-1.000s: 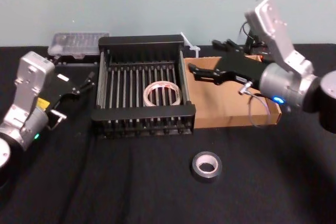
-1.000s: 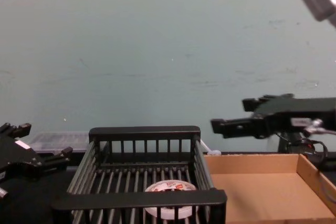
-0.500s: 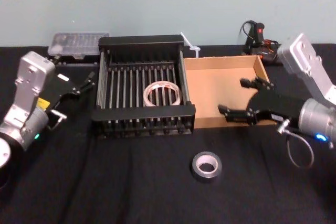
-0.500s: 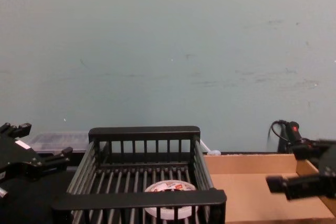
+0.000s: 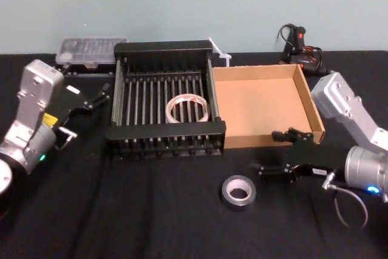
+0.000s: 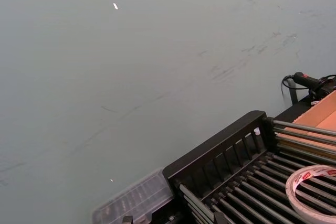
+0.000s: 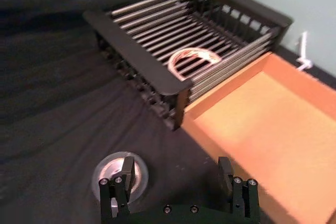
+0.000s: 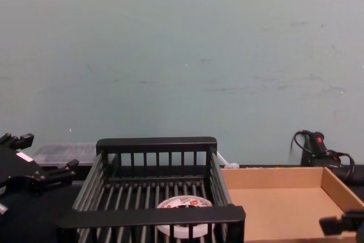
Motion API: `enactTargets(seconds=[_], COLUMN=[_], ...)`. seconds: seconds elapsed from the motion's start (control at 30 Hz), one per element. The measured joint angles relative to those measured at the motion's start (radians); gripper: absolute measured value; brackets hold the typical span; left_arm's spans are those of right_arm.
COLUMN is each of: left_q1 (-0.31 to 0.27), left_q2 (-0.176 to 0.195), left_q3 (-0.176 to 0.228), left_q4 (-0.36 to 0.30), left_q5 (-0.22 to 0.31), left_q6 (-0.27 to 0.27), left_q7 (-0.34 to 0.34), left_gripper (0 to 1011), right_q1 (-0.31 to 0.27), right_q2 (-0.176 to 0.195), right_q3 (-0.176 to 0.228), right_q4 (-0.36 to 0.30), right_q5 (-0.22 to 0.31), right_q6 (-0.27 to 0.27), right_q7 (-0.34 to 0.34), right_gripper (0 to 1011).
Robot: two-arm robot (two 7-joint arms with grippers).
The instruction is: Pick up the white tape and place it into the black box , Pick up the silver tape and place it into the brown box.
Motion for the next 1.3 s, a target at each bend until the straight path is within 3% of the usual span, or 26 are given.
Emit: enactTargets(seconds=[0.57, 1.3], left_q1=[0.000, 0.000], left_q2=[0.000, 0.000], left_q3=[0.000, 0.000], left_q4=[0.000, 0.000], left_q5=[0.000, 0.000], left_q6=[0.000, 0.000], left_q7=[0.000, 0.000], left_gripper=[1001, 1001], right_q1=[0.047, 0.087], right_q2=[-0.010, -0.041], right_q3=[-0.094, -0.145], right_q4=[0.049, 0.118], right_q5=[0.018, -0.005], right_q6=[0.041, 0.039], right_q7=[0.012, 0.003], right_gripper=[1002, 1002])
